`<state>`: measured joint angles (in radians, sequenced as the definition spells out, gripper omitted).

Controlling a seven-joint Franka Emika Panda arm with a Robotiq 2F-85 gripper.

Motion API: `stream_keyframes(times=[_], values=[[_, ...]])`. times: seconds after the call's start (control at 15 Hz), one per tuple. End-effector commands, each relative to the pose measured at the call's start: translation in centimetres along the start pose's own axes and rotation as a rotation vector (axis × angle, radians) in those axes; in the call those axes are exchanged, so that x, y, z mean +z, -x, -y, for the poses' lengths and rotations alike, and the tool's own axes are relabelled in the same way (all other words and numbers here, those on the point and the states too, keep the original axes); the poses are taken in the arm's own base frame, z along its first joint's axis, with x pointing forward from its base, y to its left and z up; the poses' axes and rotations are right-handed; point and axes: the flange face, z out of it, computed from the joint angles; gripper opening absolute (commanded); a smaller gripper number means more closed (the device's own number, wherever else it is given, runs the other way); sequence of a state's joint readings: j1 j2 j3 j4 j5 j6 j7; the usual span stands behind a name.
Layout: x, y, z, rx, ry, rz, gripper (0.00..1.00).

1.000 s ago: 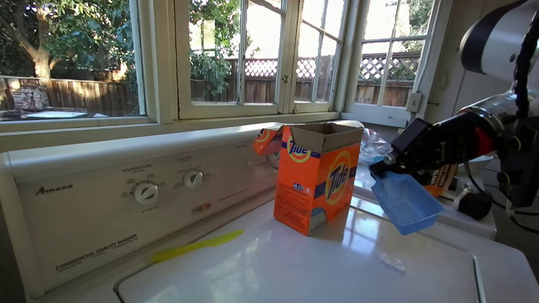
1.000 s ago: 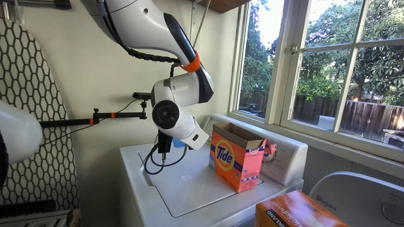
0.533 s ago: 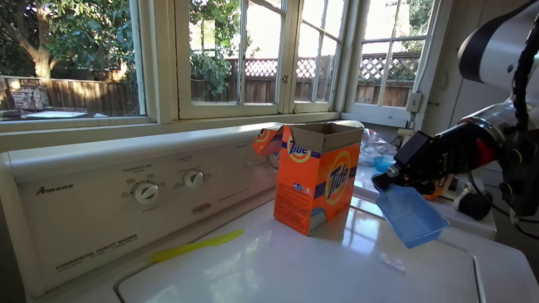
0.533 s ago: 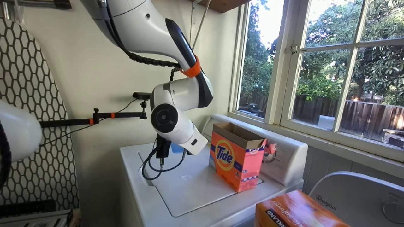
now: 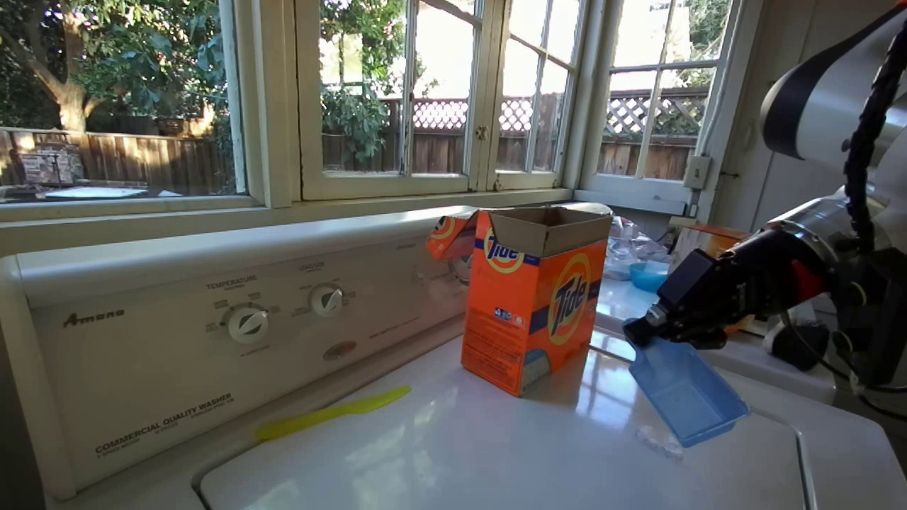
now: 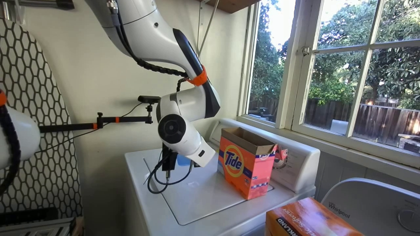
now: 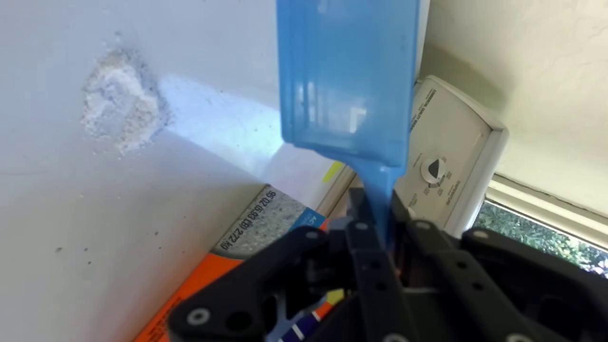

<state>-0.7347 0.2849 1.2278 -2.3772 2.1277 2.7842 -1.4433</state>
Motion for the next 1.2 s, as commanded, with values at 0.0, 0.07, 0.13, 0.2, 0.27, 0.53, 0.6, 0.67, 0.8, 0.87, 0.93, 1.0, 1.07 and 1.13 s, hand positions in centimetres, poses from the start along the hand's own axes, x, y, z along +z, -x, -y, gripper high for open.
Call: stream_keyframes(times=[0.0,0.07,0.13,0.2,0.27,0.53,0.6,0.67,0.8,0.87,0.93,1.0,1.07,1.13], values=[[0.9,0.7,0.1,-0.018,0.045,0.003,0.03],[1.2,0.8,0.0,-0.021,0.051,0.005,0.03],[1.3,0.9,-0.1,-0.026,0.057,0.004,0.03],[1.6,0.9,0.0,-0.030,0.064,0.006,0.03],[1.8,0.9,-0.1,-0.030,0.070,0.005,0.03],[2.6,0.7,-0.7,-0.039,0.086,-0.003,0.03],[2.8,0.6,-0.8,-0.038,0.088,-0.007,0.03],[2.9,0.5,-0.9,-0.037,0.093,-0.012,0.03],[3.3,0.3,-1.3,-0.039,0.100,-0.018,0.03],[3.5,0.3,-1.4,-0.039,0.105,-0.021,0.03],[3.7,0.2,-1.6,-0.041,0.109,-0.024,0.03],[3.9,0.1,-1.8,-0.042,0.111,-0.027,0.03],[4.0,0.1,-1.9,-0.043,0.114,-0.028,0.03],[4.2,0.0,-2.0,-0.045,0.116,-0.030,0.03]])
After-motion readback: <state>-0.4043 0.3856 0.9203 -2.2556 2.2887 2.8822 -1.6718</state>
